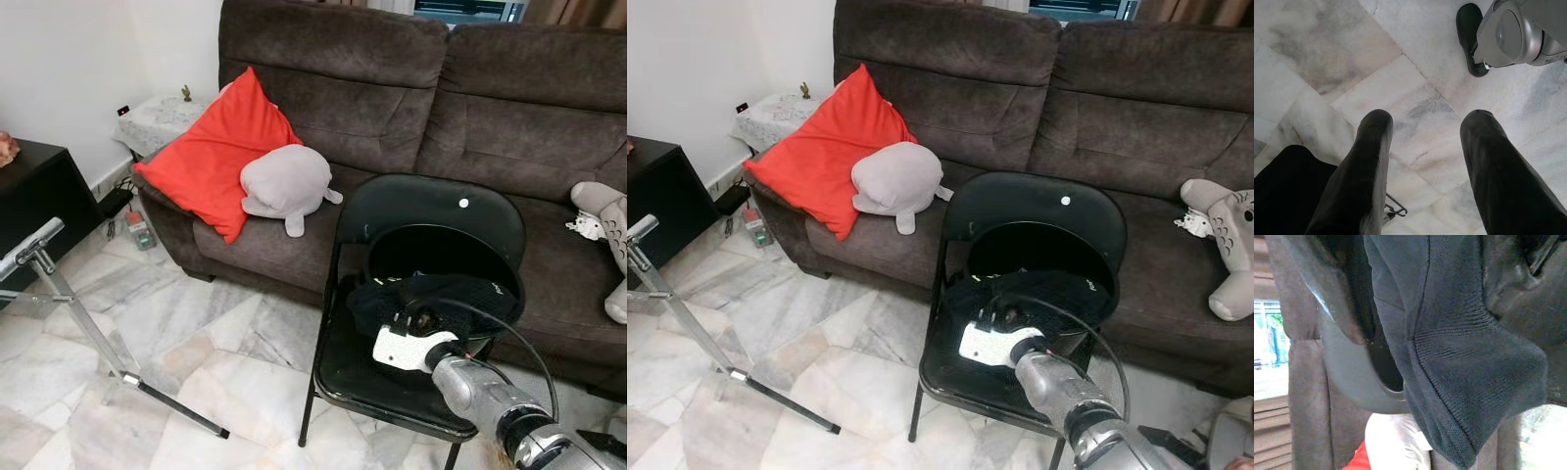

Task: Hang hanger

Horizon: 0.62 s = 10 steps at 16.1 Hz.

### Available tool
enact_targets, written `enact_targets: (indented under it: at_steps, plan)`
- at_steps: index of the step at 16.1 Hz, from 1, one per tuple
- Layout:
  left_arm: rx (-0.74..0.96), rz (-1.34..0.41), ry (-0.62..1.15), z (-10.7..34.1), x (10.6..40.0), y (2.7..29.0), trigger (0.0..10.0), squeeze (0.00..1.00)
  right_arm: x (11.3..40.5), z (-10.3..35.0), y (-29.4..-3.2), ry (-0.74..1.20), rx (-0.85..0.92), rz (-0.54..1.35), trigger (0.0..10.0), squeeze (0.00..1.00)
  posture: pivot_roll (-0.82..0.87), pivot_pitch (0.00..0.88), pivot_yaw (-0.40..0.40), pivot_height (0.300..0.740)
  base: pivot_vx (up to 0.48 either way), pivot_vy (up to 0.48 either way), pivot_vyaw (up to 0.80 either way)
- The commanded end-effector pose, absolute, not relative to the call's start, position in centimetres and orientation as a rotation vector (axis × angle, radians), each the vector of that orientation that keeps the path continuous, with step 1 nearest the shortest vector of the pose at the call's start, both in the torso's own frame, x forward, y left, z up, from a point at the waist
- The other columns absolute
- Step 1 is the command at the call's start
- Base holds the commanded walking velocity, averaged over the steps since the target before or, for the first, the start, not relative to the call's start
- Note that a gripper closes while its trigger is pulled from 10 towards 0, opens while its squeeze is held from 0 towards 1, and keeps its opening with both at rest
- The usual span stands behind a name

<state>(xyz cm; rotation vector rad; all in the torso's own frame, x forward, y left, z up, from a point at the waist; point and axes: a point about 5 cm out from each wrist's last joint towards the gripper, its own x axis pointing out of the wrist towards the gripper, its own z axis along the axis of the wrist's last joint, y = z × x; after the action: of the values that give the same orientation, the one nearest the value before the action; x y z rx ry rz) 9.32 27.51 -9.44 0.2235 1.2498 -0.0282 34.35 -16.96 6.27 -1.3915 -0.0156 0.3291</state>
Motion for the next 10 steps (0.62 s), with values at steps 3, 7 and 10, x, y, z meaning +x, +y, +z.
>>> enact_targets:
  at_steps: [3, 7, 10]
  plan:
    - [0.247, -0.034, 1.268, -9.41, 8.77, 27.94, 10.0, 0.0, 34.27, 6.22, -17.12, -0.018, -1.398, 0.34, 0.0, 0.0, 0.19, 0.073, 0.022, 0.74, 0.0, 0.0, 0.0]
    - [0.244, -0.036, 1.267, -9.42, 8.76, 27.91, 10.0, 0.0, 34.56, 6.65, -17.79, -0.011, -1.408, 0.285, 0.0, 0.0, 0.19, 0.074, 0.022, 0.74, 0.0, 0.0, 0.0]
    - [0.247, -0.037, 1.269, -9.42, 8.71, 27.95, 10.0, 0.0, 34.61, 6.72, -17.94, -0.009, -1.411, 0.27, 0.0, 0.0, 0.19, 0.079, 0.023, 0.74, 0.0, 0.0, 0.0]
